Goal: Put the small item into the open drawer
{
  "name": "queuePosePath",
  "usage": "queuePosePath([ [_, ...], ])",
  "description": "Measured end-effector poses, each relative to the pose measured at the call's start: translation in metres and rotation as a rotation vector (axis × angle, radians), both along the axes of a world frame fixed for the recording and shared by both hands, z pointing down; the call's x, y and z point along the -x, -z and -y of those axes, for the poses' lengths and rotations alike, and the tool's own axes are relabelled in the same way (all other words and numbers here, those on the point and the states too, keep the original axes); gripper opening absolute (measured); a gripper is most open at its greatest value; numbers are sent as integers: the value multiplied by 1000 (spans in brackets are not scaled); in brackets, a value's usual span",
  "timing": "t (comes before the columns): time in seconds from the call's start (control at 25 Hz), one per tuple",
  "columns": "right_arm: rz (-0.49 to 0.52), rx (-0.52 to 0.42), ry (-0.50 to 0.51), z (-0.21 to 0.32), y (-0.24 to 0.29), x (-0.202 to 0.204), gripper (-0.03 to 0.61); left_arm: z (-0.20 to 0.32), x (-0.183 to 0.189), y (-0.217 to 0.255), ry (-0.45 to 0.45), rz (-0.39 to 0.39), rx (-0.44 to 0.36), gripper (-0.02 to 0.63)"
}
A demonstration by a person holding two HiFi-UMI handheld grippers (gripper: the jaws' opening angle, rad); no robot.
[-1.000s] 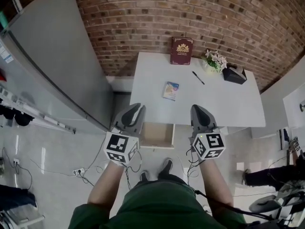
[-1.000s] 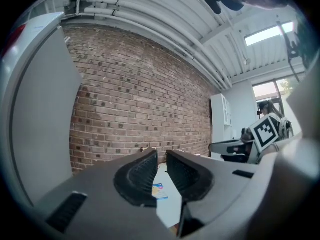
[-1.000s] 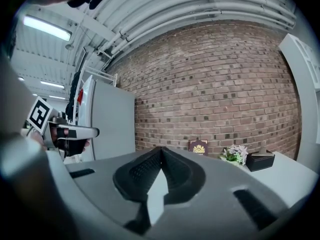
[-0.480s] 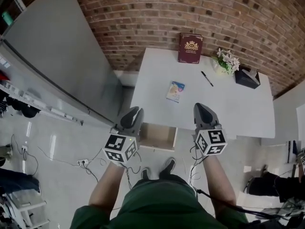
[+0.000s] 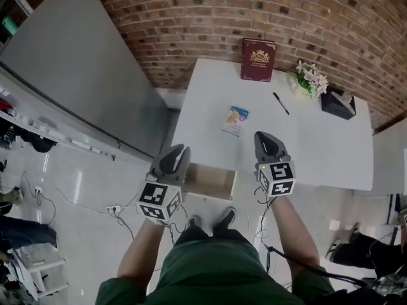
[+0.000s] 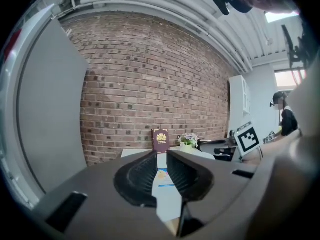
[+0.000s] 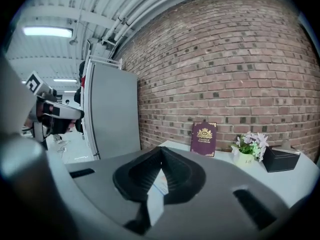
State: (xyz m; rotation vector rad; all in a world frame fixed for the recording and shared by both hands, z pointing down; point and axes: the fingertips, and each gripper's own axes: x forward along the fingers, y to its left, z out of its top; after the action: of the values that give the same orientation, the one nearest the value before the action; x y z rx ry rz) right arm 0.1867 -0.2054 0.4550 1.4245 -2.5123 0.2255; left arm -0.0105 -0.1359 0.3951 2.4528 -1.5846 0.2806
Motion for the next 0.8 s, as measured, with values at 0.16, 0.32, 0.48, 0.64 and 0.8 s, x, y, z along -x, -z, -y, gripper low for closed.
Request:
queuePosePath([
  [0.16, -27, 15, 33, 11, -17, 9, 3, 8, 9, -14, 18, -5, 35, 52],
  [0.32, -120, 44, 73, 20, -42, 19, 10, 13, 14, -30, 0, -21, 76, 52],
  [0.48, -236, 91, 115, 28, -74, 31, 72, 21, 24, -41, -16, -18, 100, 52],
  [0.64, -307, 113, 154, 34, -97, 42, 91, 28, 36, -52, -10, -26, 121, 52],
  [0.8, -370, 123, 202, 41, -115, 56, 104, 29, 50, -65, 2, -28, 149, 52],
])
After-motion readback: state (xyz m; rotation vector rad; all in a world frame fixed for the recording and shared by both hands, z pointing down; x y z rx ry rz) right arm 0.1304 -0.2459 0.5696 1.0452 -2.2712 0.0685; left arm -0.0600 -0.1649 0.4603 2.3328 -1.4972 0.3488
